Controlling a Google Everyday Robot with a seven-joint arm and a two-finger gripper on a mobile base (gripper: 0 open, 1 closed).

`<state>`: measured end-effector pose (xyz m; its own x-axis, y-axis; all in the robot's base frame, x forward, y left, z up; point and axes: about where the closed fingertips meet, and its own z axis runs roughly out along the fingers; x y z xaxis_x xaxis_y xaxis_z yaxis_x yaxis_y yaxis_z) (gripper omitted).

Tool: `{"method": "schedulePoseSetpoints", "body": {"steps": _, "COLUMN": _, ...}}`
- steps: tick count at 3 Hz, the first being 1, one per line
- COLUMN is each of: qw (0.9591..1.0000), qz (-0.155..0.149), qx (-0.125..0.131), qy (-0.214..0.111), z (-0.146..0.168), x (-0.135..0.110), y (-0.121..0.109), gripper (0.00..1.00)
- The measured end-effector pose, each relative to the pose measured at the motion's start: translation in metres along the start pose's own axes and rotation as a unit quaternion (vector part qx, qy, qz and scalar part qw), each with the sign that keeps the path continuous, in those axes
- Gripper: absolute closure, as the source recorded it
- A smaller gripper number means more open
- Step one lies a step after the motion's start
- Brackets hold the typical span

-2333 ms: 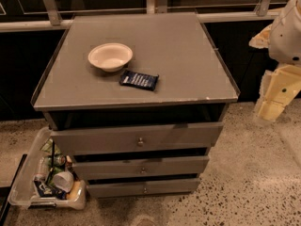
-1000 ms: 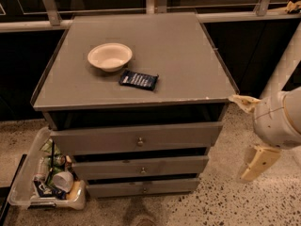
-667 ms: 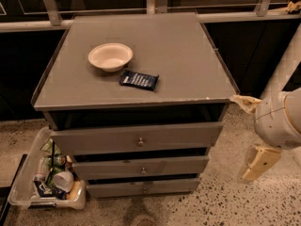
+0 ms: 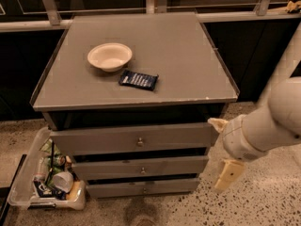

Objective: Open middle drawer

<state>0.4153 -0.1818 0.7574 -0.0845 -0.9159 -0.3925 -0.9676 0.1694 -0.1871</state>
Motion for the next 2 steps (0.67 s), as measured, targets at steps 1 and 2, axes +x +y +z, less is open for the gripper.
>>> {"method": "schedulePoseSetpoints", "body": {"steps": 1, "qw": 0.9995, "qz": 0.029, "qx": 0.005, "qy": -0.008, "z": 0.057, "x": 0.024, "y": -0.009, "gripper": 0.0}}
{"method": "schedulePoseSetpoints", "body": {"steps": 2, "qw": 0.9981, "qz": 0.037, "qx": 0.037, "qy": -0.031, "z": 0.099, "x": 0.045, "y": -0.02, "gripper": 0.0}}
